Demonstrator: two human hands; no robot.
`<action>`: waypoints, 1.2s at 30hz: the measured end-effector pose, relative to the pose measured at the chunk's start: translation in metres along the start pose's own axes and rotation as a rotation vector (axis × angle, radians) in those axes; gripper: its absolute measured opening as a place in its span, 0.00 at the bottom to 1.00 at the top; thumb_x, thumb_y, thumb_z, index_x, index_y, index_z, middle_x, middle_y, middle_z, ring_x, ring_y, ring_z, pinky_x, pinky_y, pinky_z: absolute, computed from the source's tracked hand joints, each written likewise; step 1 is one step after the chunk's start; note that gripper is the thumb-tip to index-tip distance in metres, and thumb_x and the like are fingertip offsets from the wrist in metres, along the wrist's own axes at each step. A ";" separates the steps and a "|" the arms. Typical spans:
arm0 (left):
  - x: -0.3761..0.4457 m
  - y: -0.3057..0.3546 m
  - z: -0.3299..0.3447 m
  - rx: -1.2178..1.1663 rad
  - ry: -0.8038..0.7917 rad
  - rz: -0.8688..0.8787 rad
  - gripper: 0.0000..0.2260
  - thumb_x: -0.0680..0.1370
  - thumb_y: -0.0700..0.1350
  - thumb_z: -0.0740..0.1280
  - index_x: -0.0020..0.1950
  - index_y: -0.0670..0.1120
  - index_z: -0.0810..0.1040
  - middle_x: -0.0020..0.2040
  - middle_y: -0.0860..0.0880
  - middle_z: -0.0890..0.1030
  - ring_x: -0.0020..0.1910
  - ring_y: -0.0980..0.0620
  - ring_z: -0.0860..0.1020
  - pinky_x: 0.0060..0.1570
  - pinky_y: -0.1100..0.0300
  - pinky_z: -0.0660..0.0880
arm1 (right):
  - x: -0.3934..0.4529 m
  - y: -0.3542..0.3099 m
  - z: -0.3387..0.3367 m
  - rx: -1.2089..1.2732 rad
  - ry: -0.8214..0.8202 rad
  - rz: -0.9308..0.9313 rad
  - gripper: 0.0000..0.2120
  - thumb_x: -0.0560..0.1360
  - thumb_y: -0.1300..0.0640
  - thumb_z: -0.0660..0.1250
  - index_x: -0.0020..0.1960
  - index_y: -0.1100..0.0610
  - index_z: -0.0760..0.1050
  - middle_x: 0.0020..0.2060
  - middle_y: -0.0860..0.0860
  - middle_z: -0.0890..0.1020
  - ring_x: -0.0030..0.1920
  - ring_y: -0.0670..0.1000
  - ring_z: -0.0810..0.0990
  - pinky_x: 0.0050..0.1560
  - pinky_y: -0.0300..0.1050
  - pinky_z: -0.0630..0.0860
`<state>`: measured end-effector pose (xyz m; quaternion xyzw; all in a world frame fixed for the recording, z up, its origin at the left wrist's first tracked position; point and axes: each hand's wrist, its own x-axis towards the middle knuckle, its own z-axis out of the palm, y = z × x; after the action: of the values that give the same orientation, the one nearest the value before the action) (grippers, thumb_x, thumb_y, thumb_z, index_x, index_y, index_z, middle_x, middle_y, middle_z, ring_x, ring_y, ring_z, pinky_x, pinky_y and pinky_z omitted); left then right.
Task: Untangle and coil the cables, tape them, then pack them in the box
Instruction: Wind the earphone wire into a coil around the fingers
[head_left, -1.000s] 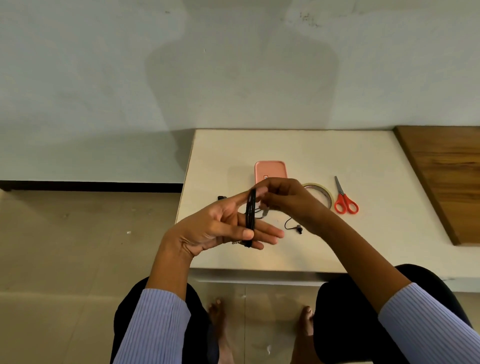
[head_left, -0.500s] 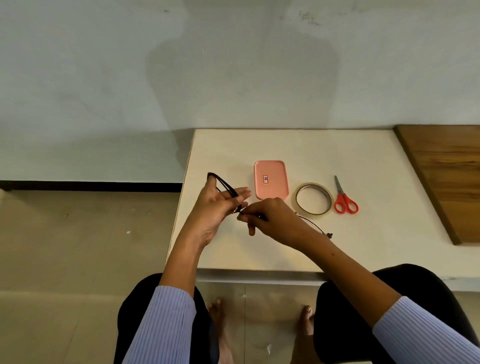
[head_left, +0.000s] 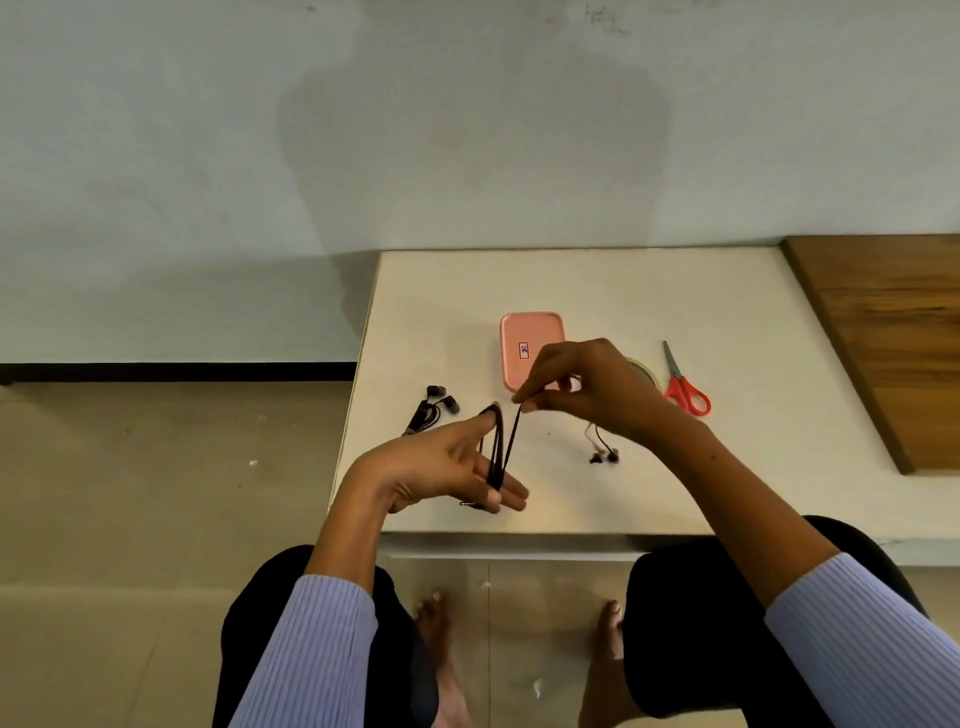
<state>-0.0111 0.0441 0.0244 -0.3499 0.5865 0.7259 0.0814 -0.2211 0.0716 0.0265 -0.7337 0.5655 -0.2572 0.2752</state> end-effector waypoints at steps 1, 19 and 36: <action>-0.001 0.001 0.000 -0.021 -0.054 0.023 0.43 0.75 0.28 0.64 0.77 0.54 0.41 0.57 0.38 0.81 0.58 0.44 0.80 0.60 0.51 0.74 | 0.000 0.002 -0.001 0.044 0.033 0.013 0.06 0.69 0.58 0.73 0.46 0.54 0.84 0.39 0.49 0.82 0.37 0.47 0.74 0.38 0.33 0.69; -0.016 0.010 -0.007 -0.355 -0.068 0.422 0.35 0.75 0.28 0.60 0.75 0.53 0.52 0.58 0.36 0.79 0.60 0.42 0.78 0.55 0.57 0.76 | 0.000 -0.010 0.028 0.707 -0.085 0.330 0.08 0.77 0.60 0.64 0.49 0.53 0.82 0.40 0.60 0.82 0.40 0.56 0.75 0.41 0.43 0.74; 0.009 0.003 -0.001 -0.085 0.572 0.296 0.40 0.77 0.33 0.63 0.76 0.55 0.40 0.60 0.46 0.80 0.58 0.55 0.79 0.60 0.57 0.75 | -0.002 -0.022 0.032 0.353 -0.337 0.363 0.11 0.77 0.56 0.65 0.52 0.61 0.81 0.30 0.49 0.81 0.28 0.45 0.73 0.34 0.33 0.72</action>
<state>-0.0192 0.0396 0.0208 -0.4537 0.5994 0.6259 -0.2076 -0.1846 0.0820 0.0182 -0.5938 0.5804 -0.1729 0.5298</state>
